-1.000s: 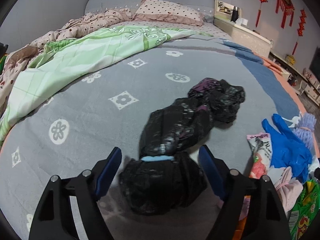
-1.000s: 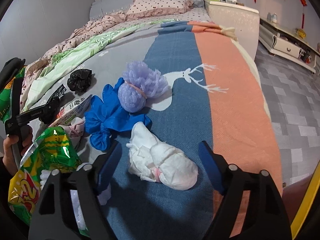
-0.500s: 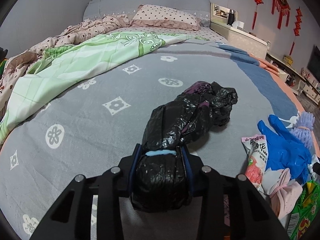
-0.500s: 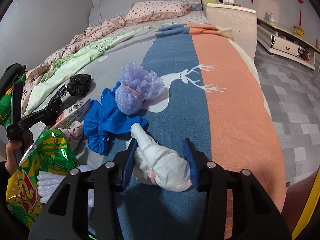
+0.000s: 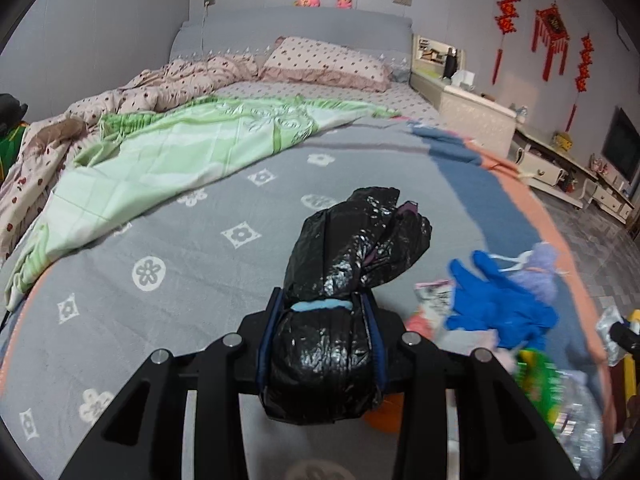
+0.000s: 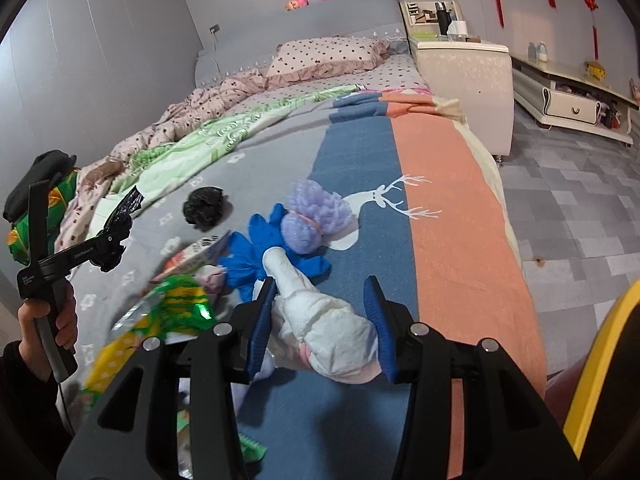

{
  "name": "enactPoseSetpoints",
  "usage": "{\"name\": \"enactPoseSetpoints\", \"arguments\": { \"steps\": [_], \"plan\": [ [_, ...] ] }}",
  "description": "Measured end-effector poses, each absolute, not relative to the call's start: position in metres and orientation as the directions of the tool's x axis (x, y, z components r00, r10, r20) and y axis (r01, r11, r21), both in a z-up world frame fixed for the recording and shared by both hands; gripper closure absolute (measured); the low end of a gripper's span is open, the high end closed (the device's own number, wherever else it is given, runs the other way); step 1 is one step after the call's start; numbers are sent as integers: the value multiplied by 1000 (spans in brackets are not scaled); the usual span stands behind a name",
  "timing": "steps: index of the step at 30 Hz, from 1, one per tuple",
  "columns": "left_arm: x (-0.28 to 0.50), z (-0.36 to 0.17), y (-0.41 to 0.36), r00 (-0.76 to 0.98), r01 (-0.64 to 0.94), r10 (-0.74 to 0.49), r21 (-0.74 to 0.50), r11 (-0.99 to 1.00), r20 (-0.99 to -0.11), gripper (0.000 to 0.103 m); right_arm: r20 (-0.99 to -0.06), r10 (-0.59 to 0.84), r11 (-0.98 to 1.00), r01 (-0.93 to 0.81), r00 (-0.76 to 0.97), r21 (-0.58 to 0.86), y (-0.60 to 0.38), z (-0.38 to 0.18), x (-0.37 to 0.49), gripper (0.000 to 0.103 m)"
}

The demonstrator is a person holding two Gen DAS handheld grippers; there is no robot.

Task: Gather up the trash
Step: 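Lift both held bags and carry them toward the yellow bin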

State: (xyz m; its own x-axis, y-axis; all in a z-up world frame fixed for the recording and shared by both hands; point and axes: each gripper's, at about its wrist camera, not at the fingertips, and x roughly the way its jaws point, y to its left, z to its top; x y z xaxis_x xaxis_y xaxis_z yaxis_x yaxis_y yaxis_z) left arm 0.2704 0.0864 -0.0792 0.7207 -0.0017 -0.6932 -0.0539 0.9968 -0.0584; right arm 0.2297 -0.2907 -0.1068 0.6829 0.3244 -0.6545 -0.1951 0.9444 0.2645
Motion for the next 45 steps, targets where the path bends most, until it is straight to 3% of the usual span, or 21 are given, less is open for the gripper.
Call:
{"name": "enactPoseSetpoints", "arguments": {
  "steps": [14, 26, 45],
  "plan": [
    [204, 14, 15, 808, 69, -98, -72, 995, -582, 67, -534, 343, 930, -197, 773, 311, -334, 14, 164, 60],
    [176, 88, -75, 831, 236, -246, -84, 968, -499, 67, -468, 214, 952, -76, 858, 296, -419, 95, 114, 59],
    [171, 88, -244, 732, 459, -439, -99, 883, -521, 67, -446, -5, 950, 143, 895, 278, -548, 124, 46, 59]
  ]
}}
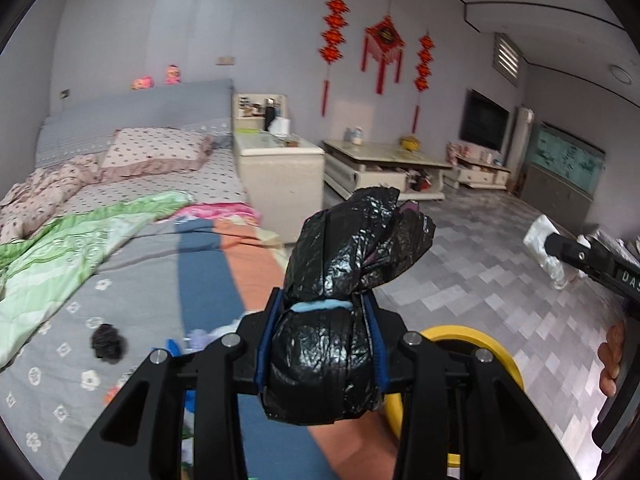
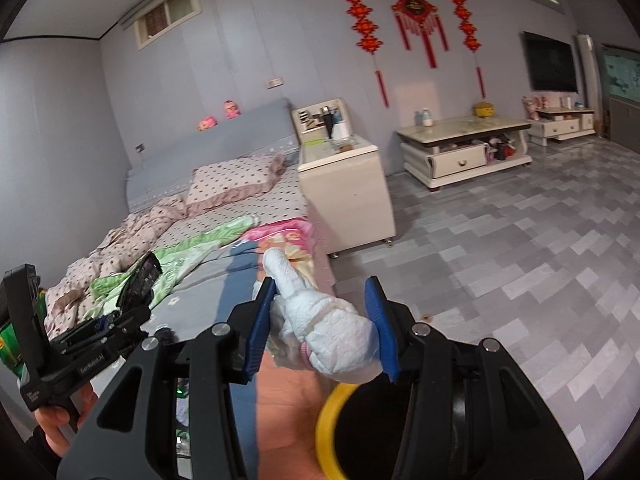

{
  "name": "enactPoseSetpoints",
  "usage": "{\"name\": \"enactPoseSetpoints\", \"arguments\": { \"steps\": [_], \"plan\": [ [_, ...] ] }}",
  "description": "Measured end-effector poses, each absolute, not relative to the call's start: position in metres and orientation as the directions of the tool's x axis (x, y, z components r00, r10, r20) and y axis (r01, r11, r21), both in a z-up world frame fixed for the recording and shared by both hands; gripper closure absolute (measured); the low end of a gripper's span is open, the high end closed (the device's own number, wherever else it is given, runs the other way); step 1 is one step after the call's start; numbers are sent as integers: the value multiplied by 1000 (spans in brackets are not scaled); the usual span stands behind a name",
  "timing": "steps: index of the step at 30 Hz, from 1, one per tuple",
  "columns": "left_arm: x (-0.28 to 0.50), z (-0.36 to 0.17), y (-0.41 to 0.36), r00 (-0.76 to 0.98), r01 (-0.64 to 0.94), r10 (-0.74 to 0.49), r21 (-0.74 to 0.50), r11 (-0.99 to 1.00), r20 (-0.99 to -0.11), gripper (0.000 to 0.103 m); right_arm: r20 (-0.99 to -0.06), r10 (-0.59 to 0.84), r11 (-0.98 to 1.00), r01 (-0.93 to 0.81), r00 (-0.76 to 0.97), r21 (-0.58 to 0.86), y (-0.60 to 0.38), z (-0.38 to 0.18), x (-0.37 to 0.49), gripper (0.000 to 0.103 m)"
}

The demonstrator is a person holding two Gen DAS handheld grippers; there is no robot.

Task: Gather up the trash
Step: 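Lift both held bags and carry them toward the yellow bin, then open both tools over the yellow bin to drop the bags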

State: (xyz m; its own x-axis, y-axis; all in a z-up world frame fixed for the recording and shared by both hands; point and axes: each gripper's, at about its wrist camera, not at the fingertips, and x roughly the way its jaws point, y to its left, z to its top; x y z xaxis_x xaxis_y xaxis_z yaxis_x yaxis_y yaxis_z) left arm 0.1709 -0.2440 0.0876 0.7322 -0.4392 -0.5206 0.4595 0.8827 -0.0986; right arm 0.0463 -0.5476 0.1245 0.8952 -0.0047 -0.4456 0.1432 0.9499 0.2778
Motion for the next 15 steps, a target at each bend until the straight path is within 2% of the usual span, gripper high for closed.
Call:
{"name": "enactPoseSetpoints", "arguments": {
  "steps": [15],
  "plan": [
    [184, 9, -353, 554, 610, -539, -131, 782, -634, 67, -540, -73, 895, 294, 839, 336, -617, 58, 63, 59]
  ]
}}
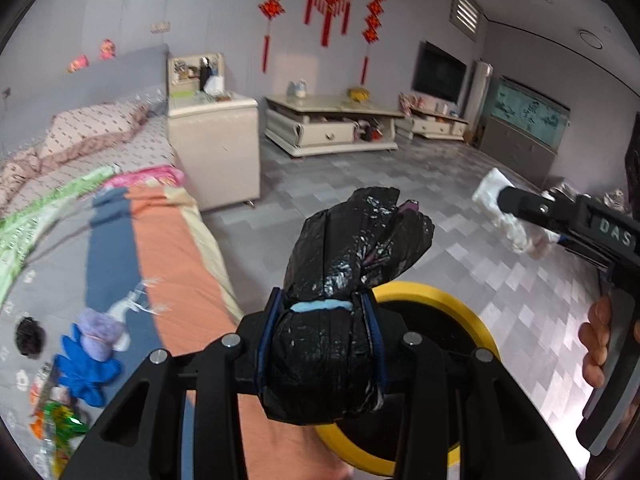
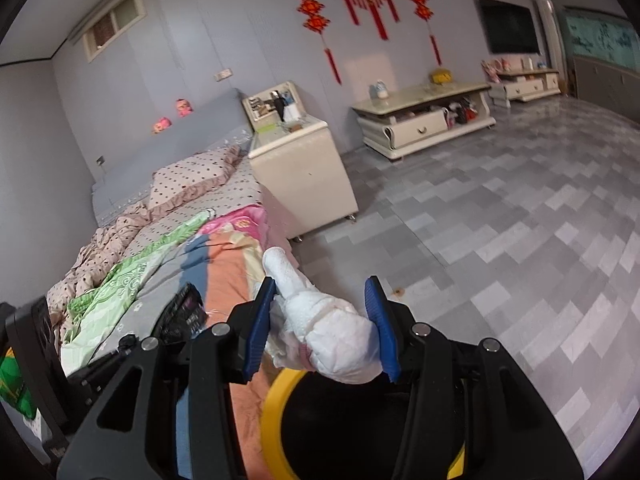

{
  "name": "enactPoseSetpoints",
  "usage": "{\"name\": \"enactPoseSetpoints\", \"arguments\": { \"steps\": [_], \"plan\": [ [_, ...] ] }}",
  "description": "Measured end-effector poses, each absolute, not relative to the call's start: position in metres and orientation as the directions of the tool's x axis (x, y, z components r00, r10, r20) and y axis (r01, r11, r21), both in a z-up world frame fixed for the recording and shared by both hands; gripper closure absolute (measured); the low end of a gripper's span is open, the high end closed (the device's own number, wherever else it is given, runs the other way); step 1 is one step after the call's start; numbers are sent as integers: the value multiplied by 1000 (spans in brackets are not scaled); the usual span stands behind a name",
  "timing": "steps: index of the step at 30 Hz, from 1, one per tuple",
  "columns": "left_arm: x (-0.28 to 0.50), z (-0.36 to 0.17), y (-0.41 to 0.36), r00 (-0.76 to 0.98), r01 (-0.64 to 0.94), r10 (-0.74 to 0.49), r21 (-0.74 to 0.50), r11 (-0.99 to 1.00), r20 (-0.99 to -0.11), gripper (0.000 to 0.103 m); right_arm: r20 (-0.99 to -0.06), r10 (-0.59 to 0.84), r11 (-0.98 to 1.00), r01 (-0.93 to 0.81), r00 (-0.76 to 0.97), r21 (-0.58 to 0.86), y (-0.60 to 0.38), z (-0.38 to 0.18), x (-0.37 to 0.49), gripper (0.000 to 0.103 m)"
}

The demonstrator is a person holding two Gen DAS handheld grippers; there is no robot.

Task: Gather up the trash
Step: 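Open both tools over the yellow bin to drop the bags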

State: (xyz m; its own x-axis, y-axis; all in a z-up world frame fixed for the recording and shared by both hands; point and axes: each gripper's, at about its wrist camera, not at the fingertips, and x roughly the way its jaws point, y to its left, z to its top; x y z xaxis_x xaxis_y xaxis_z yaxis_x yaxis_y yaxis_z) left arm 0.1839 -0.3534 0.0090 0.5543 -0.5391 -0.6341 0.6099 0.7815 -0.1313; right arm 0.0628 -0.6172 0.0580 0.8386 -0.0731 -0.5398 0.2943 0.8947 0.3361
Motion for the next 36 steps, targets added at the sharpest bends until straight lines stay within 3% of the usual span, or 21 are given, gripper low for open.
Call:
{"name": "enactPoseSetpoints", "arguments": {
  "steps": [13, 17, 21, 28, 36],
  "plan": [
    [175, -28, -383, 471, 657, -571, -165, 736, -672, 67, -581, -95, 855, 365, 808, 369, -649, 7, 68, 57],
    [170, -24, -384, 482, 658, -573, -158, 736, -663, 58, -573, -109, 858, 368, 813, 358, -646, 11, 65, 53],
    [172, -25, -380, 483, 652, -573, -165, 740, -662, 49, -574, -127, 847, 390, 809, 362, -650, 10, 62, 42],
    [175, -28, -370, 511, 628, -543, -143, 765, -667, 31, -592, -146, 827, 426, 793, 367, -654, 7, 57, 39],
    [183, -21, -342, 558, 580, -507, -128, 804, -657, 19, -599, -139, 831, 422, 788, 362, -641, 5, 55, 35]
  ]
}}
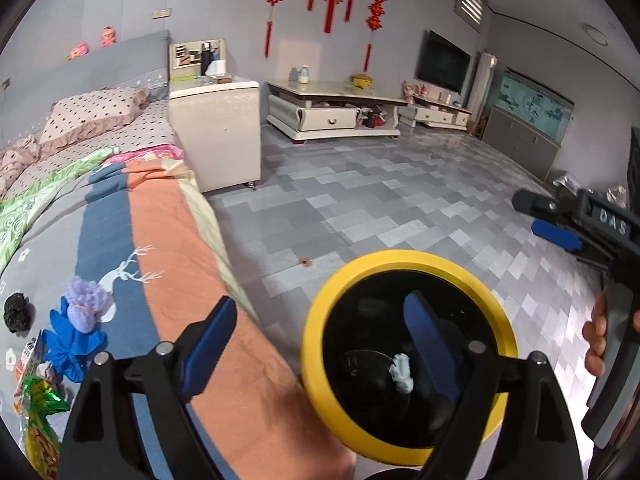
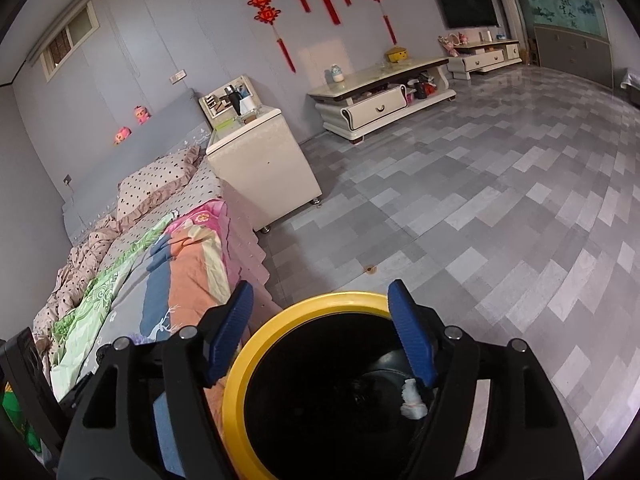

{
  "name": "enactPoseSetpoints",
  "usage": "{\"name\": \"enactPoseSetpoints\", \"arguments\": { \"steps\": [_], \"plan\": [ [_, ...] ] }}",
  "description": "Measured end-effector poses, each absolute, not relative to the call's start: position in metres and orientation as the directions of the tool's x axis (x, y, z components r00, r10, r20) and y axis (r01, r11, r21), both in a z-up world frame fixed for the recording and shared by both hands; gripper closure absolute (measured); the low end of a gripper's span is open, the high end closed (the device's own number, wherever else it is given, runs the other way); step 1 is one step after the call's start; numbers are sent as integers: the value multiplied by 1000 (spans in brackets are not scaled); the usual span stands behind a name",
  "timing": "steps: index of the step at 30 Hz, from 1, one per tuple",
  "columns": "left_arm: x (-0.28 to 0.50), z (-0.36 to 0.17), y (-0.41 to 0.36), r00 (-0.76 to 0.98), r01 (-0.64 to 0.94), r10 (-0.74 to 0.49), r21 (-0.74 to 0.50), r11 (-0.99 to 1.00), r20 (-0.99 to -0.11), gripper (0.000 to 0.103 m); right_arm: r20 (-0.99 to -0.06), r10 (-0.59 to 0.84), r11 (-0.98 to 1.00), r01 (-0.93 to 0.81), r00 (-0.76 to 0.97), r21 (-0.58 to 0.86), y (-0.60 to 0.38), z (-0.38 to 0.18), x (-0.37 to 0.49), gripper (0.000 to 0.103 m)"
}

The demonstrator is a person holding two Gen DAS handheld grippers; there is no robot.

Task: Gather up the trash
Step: 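Open both tools over the yellow bin to drop the bags, then return both tools to the bed and grasp the black bag with the left tool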

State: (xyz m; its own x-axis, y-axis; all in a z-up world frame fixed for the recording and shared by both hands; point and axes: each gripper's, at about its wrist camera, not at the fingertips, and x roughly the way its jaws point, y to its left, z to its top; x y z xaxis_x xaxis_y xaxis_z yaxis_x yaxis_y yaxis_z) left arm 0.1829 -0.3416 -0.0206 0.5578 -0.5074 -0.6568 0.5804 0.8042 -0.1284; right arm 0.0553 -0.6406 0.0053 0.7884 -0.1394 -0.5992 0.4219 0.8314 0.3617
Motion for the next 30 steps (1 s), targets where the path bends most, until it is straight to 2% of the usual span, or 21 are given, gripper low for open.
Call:
{"name": "enactPoseSetpoints", "arguments": {
  "steps": [11, 15, 30],
  "plan": [
    [195, 3, -274, 668, 461, -412, -90, 883, -619, 9, -574, -92, 878, 338, 814, 339, -586, 34, 74, 28],
    [203, 9, -245, 707, 422, -369, -59, 905, -604, 8, -556, -64, 899, 290, 829, 329, -561, 47, 85, 21],
    [263, 12, -107, 777, 186, -168, -34, 982, -606, 8, -553, 99, 955, 78, 827, 288, -440, 72, 170, 21]
  ]
}}
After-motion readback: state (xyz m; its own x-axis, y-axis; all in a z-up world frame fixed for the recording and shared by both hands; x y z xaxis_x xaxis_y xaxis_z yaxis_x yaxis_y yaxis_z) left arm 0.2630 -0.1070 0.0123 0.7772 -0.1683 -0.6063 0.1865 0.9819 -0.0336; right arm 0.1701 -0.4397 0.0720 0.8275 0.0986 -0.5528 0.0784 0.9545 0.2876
